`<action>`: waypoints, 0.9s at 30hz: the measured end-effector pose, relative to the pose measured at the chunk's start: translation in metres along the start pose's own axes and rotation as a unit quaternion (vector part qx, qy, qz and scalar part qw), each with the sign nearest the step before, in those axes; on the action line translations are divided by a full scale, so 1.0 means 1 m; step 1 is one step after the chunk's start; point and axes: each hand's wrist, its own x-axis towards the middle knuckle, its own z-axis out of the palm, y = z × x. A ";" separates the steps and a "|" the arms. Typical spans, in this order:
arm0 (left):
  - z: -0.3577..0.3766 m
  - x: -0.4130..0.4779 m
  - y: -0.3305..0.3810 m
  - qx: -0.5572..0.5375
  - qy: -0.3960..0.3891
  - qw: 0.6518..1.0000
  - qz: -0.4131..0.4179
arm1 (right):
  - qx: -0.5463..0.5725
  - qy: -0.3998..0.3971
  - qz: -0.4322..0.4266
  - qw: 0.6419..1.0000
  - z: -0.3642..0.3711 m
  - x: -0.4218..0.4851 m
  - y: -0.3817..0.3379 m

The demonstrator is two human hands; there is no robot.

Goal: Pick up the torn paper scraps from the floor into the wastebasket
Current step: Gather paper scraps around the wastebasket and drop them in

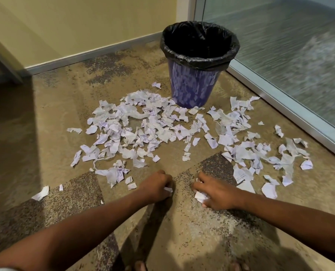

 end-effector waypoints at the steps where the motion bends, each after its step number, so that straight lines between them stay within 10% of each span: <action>1: -0.001 0.002 0.000 -0.012 0.003 1.000 0.000 | 0.005 0.012 -0.005 1.000 0.002 0.000 -0.001; 14: -0.016 0.029 0.010 -0.188 0.057 0.980 -0.031 | 0.202 0.113 0.107 0.967 -0.004 0.028 0.003; 27: -0.079 0.062 0.025 -0.373 0.164 0.910 -0.074 | 0.560 0.197 0.195 0.781 -0.102 0.067 -0.009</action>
